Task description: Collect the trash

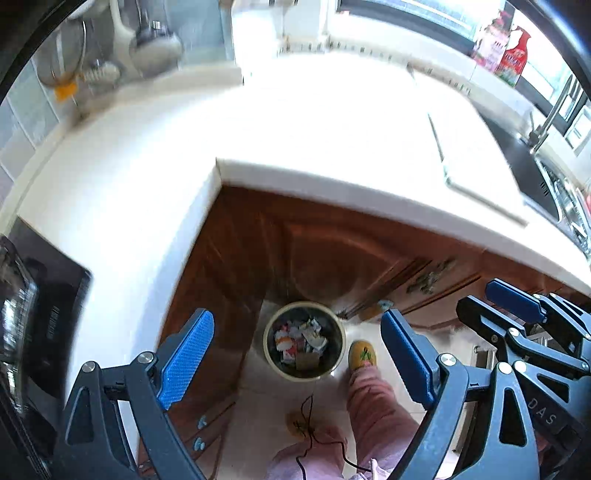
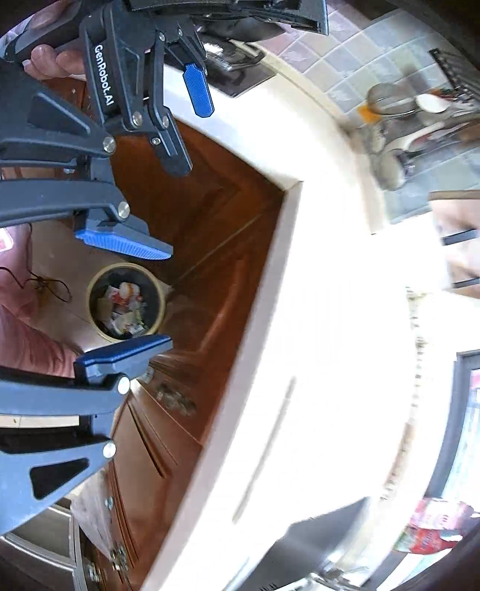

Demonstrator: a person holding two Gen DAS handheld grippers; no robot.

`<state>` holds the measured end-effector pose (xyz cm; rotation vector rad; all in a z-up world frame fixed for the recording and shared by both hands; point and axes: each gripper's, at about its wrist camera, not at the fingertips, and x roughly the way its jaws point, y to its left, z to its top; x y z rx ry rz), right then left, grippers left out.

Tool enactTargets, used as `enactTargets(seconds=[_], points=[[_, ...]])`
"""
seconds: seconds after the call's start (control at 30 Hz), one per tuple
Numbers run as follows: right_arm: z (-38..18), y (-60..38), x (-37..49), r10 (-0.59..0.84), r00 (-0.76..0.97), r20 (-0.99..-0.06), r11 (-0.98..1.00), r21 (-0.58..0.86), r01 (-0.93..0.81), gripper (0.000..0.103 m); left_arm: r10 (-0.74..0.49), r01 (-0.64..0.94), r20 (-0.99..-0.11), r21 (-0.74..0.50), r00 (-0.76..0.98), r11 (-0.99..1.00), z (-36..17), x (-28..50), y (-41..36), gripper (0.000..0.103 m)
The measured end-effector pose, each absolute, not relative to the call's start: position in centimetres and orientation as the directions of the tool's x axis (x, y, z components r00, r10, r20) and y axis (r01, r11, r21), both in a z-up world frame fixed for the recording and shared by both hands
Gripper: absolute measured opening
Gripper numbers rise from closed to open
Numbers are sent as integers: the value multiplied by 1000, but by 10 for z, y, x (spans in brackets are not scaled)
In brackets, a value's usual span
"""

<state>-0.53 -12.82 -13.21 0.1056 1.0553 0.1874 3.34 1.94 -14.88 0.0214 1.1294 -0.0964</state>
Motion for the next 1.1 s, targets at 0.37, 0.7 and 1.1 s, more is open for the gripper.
enactTargets(seconds=[0.37, 0.7, 1.1], points=[[-32, -140, -1, 155, 585, -796, 986, 160, -44, 52, -51, 65, -836, -19, 547, 998, -38, 36, 10, 96], [16, -148, 18, 137, 645, -751, 990, 131, -57, 53, -23, 44, -788, 6, 616, 999, 11, 53, -4, 96], [42, -162, 40, 119, 701, -703, 992, 109, -60, 57, -26, 40, -774, -1, 632, 999, 32, 80, -19, 96]])
